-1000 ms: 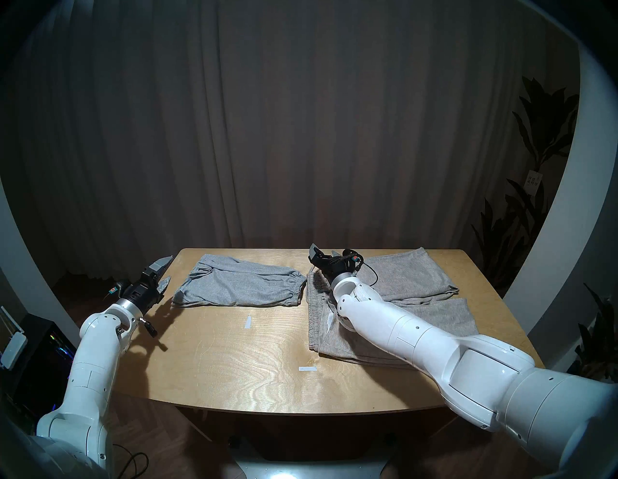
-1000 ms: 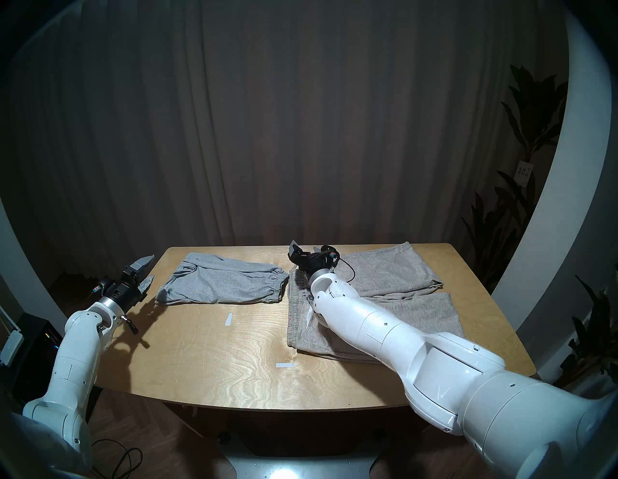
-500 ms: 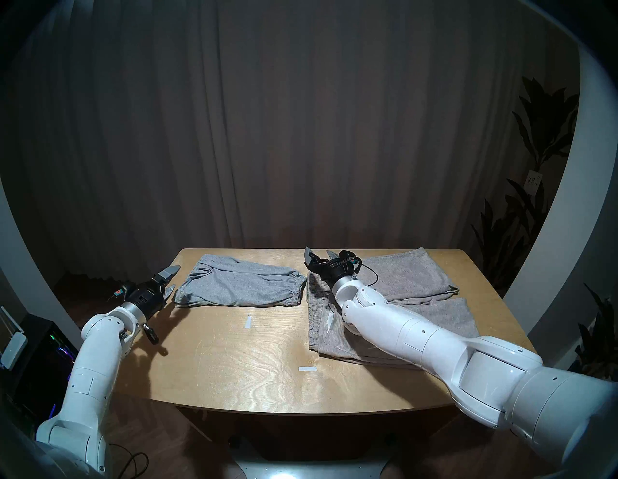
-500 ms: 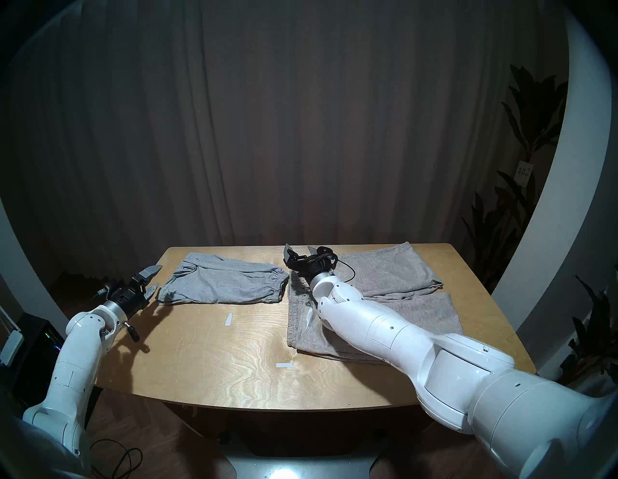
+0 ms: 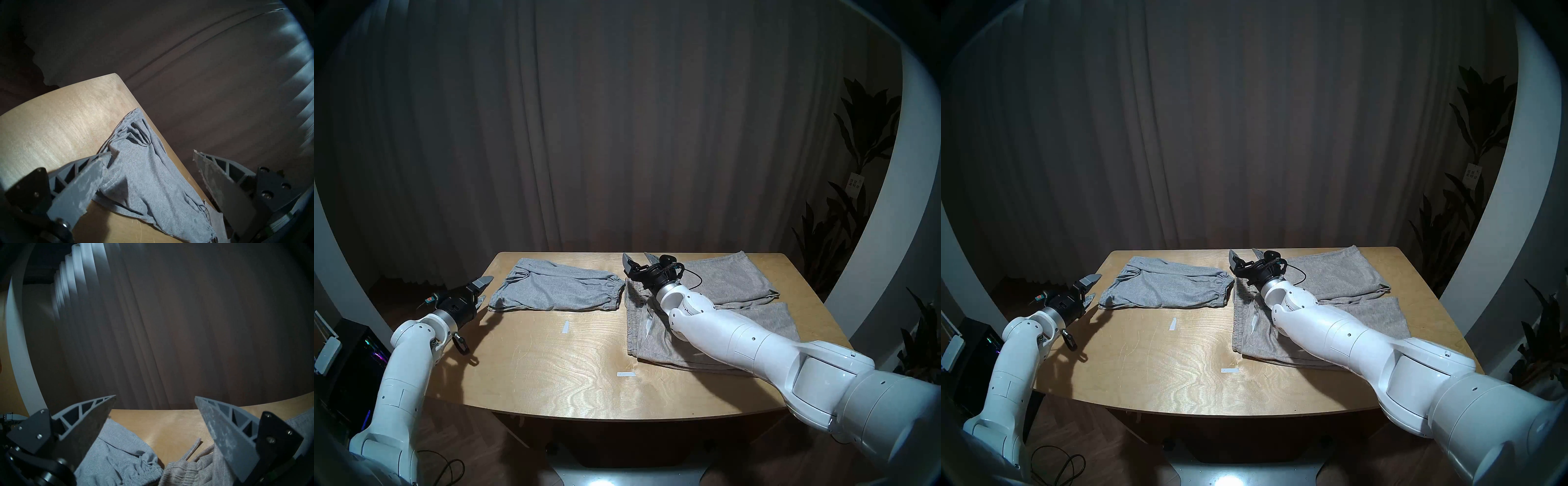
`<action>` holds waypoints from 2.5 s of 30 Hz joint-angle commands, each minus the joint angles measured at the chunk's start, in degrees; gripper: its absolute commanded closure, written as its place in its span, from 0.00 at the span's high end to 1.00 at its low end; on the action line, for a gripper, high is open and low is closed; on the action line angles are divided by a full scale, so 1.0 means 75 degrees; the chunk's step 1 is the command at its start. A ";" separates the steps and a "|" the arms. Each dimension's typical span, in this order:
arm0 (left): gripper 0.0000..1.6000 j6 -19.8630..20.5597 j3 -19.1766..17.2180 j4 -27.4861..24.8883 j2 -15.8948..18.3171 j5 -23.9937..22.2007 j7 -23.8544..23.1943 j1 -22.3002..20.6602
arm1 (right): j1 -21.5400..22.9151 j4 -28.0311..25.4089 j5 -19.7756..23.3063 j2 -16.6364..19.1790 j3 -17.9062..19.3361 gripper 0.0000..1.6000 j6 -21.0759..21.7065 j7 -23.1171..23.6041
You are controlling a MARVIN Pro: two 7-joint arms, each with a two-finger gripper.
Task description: Fold pants twice and stack them
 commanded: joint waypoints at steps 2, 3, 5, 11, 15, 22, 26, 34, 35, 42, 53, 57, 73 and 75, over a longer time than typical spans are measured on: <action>1.00 0.0133 -0.0116 -0.0593 -0.0057 -0.0172 0.0206 0.0115 | 0.0163 -0.0421 -0.0143 0.0388 0.0086 1.00 -0.0220 0.0195; 1.00 0.0157 -0.0125 -0.0636 -0.0073 -0.0198 0.0252 0.0152 | 0.0161 -0.0462 -0.0160 0.0425 0.0092 1.00 -0.0234 0.0213; 1.00 0.0194 -0.0154 -0.0705 -0.0099 -0.0247 0.0334 0.0219 | 0.0156 -0.0531 -0.0191 0.0483 0.0098 1.00 -0.0253 0.0237; 1.00 0.0316 -0.0301 -0.1055 -0.0188 -0.0440 0.0556 0.0400 | 0.0105 -0.0830 -0.0268 0.0673 0.0111 1.00 -0.0311 0.0290; 1.00 0.0403 -0.0400 -0.1254 -0.0302 -0.0573 0.0732 0.0571 | 0.0075 -0.1053 -0.0327 0.0825 0.0116 1.00 -0.0353 0.0340; 1.00 0.0520 -0.0619 -0.1568 -0.0493 -0.0816 0.1091 0.0851 | 0.0023 -0.1345 -0.0422 0.1184 0.0143 1.00 -0.0401 0.0390; 1.00 0.0555 -0.0762 -0.1750 -0.0584 -0.0939 0.1315 0.1007 | -0.0037 -0.1525 -0.0465 0.1348 0.0137 1.00 -0.0421 0.0421; 1.00 0.0620 -0.1048 -0.2169 -0.0770 -0.1188 0.1750 0.1231 | -0.0186 -0.1966 -0.0545 0.1658 0.0118 1.00 -0.0469 0.0490; 1.00 0.0627 -0.1070 -0.2226 -0.0789 -0.1210 0.1798 0.1242 | -0.0201 -0.2021 -0.0554 0.1694 0.0119 1.00 -0.0475 0.0497; 1.00 0.0684 -0.1057 -0.2978 -0.0748 -0.1153 0.2091 0.1226 | -0.0363 -0.2650 -0.0606 0.2036 0.0131 1.00 -0.0559 0.0601; 1.00 0.0718 -0.1175 -0.4036 -0.0861 -0.1201 0.2843 0.1565 | -0.0697 -0.3761 -0.0658 0.2716 0.0189 1.00 -0.0659 0.0633; 1.00 0.0749 -0.1435 -0.3991 -0.1094 -0.1609 0.3228 0.1604 | -0.0803 -0.4091 -0.0672 0.2930 0.0208 1.00 -0.0671 0.0619; 1.00 0.0611 -0.2128 -0.3964 -0.2061 -0.3219 0.4641 0.1633 | -0.1208 -0.5362 -0.0570 0.3811 0.0344 1.00 -0.0653 0.0286; 1.00 0.0573 -0.2129 -0.3988 -0.2185 -0.3408 0.4822 0.1576 | -0.1225 -0.5420 -0.0550 0.3874 0.0383 1.00 -0.0637 0.0114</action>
